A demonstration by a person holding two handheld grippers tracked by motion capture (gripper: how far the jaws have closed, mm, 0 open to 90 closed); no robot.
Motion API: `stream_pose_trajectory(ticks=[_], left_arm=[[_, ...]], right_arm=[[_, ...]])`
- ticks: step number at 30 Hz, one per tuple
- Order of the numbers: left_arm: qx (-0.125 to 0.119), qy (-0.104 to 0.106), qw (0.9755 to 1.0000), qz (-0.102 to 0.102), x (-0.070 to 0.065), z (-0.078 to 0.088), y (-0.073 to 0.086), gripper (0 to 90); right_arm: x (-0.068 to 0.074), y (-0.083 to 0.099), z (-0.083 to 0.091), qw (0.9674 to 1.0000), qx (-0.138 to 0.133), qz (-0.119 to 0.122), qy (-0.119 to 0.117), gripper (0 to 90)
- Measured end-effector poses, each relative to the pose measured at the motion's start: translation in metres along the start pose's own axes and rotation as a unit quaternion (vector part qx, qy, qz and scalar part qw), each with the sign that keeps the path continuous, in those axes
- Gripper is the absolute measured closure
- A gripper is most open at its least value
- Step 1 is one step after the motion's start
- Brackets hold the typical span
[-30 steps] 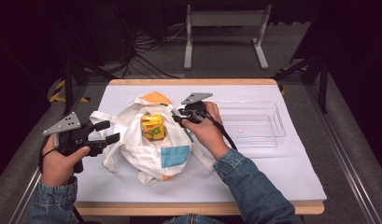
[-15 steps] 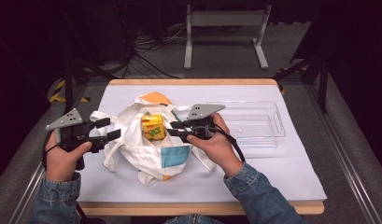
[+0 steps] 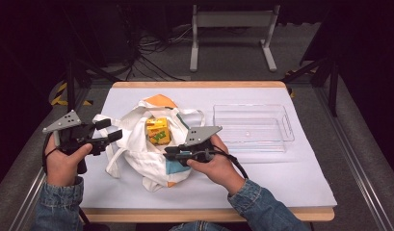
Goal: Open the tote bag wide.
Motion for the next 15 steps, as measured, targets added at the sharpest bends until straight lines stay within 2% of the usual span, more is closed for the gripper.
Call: stream_pose_trajectory(ticks=[4,8,11,15], left_arm=[[-0.003,0.001,1.0,0.0,0.0,0.0,-0.001,30.2],[-0.003,0.002,1.0,0.001,0.0,-0.001,-0.001,30.1],[-0.002,0.002,1.0,0.002,0.0,0.0,0.0,30.1],[-0.004,0.001,1.0,0.003,0.0,0.001,-0.001,30.1]], right_arm=[[-0.001,0.006,-0.003,1.0,0.004,-0.003,0.002,79.4],[0.002,0.012,-0.007,0.9998,0.019,0.009,0.001,80.3],[0.004,0.025,-0.017,0.9988,0.045,0.019,0.007,81.2],[0.005,0.046,-0.03,0.997,0.076,0.013,0.0,81.6]])
Point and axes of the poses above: each handheld gripper's, and its own axes: z roughly backward along the jaws, y roughly out of its underside, x roughly to its left, the point moved 8 cm from there along -z, roughly forward along the jaws, and after that the axes turned 3 degrees about -y, right-handed, at the moved point
